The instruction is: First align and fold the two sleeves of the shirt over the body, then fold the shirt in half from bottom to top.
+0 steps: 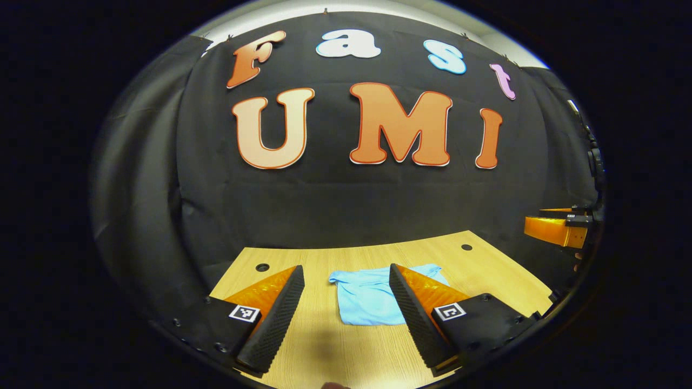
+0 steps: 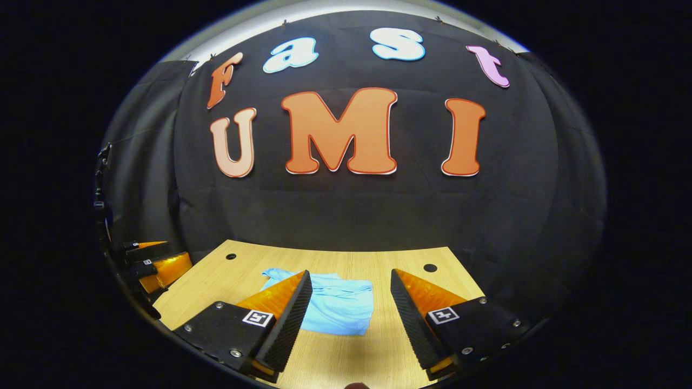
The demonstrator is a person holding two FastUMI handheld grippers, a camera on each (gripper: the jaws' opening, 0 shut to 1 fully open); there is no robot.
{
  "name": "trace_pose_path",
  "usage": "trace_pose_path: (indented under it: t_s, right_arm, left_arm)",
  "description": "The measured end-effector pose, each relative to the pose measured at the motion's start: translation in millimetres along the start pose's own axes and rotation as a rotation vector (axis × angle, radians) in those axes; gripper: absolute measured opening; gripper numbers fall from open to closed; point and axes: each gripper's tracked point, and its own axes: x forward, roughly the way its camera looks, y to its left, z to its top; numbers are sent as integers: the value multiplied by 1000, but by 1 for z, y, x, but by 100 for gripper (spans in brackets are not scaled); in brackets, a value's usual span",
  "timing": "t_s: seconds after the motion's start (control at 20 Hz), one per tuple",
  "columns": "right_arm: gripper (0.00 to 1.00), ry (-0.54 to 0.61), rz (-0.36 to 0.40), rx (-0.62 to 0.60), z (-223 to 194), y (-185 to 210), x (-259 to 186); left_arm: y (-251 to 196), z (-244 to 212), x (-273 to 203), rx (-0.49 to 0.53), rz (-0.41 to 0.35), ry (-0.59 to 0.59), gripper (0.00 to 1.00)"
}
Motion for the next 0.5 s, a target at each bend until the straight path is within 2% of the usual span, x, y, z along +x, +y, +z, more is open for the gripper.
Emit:
trace_pose_path:
  t_s: [0.35, 0.5]
  right_arm:
    - [89, -131, -20, -71, 2, -1, -82]
    - [88, -177, -27, -85, -3, -4, -105]
  left_arm:
    - [-8, -12, -96, 11, 40, -83, 100]
    - [-2, -23, -127, 81, 92, -119, 100]
